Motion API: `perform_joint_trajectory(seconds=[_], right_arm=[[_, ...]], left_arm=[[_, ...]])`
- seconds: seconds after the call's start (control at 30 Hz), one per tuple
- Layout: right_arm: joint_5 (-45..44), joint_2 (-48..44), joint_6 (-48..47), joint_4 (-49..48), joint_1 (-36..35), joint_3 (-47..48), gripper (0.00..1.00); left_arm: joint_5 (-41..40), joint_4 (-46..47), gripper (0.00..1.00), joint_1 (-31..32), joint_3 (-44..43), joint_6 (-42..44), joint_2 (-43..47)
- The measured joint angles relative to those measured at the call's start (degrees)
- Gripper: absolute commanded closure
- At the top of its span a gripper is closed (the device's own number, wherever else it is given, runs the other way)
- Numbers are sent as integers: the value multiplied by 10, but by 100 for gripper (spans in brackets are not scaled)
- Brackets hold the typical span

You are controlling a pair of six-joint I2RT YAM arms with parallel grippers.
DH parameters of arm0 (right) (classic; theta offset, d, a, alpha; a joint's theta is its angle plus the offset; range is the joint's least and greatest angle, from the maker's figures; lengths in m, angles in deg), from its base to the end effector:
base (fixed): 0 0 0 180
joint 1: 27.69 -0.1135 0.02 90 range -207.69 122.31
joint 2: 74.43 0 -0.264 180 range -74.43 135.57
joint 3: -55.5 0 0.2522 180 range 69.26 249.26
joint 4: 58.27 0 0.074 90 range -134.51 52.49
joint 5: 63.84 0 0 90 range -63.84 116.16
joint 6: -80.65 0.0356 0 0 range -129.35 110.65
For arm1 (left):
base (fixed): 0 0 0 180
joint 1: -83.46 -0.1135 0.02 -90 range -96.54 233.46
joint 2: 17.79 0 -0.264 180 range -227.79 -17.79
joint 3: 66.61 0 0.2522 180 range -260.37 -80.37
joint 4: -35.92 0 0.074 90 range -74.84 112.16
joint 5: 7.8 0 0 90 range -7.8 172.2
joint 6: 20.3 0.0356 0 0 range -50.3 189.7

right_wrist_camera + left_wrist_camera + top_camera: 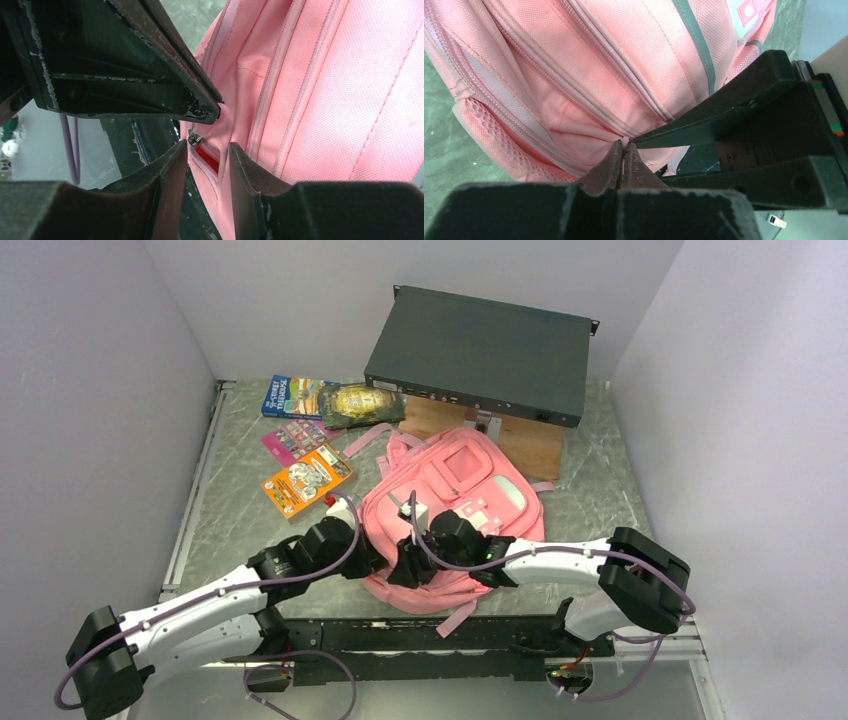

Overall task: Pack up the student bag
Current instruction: Unzip the student bag at the center of the board.

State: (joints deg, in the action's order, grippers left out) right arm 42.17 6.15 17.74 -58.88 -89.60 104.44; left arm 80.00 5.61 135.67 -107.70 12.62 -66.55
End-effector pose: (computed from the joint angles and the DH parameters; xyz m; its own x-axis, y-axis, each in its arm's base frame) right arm 0.1252 0.2554 0.1859 -0.6529 -0.2937 -0.6981 -0.7435 0.4244 0.5168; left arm 0.1128 -0.1432 0.2109 -0.8523 -0.2698 -0.4482 0.1025 0.7540 -0.6488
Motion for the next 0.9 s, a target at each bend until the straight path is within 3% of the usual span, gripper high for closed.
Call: perform_joint_trajectory(seconds=[0.17, 0.3, 0.43, 0.6, 0.7, 0.83, 0.9], right_arm=[[1, 12, 43, -55, 1, -20, 75], [2, 18, 59, -75, 1, -23, 74], [8, 19, 64, -90, 1, -23, 67], [20, 37, 73, -125, 1, -23, 70], [28, 54, 77, -142, 1, -23, 77], [31, 65, 81, -153, 1, -23, 97], [34, 67, 85, -153, 4, -23, 100]], left_arm=[[-1, 7, 100, 0, 22, -2, 32], [-5, 8, 100, -2, 34, -7, 52], [-5, 9, 100, -2, 43, -11, 71], [-5, 10, 100, -2, 50, -13, 88], [-5, 10, 100, -2, 53, -13, 91], [-7, 11, 100, -2, 58, -13, 99], [-7, 11, 100, -2, 62, -14, 107]])
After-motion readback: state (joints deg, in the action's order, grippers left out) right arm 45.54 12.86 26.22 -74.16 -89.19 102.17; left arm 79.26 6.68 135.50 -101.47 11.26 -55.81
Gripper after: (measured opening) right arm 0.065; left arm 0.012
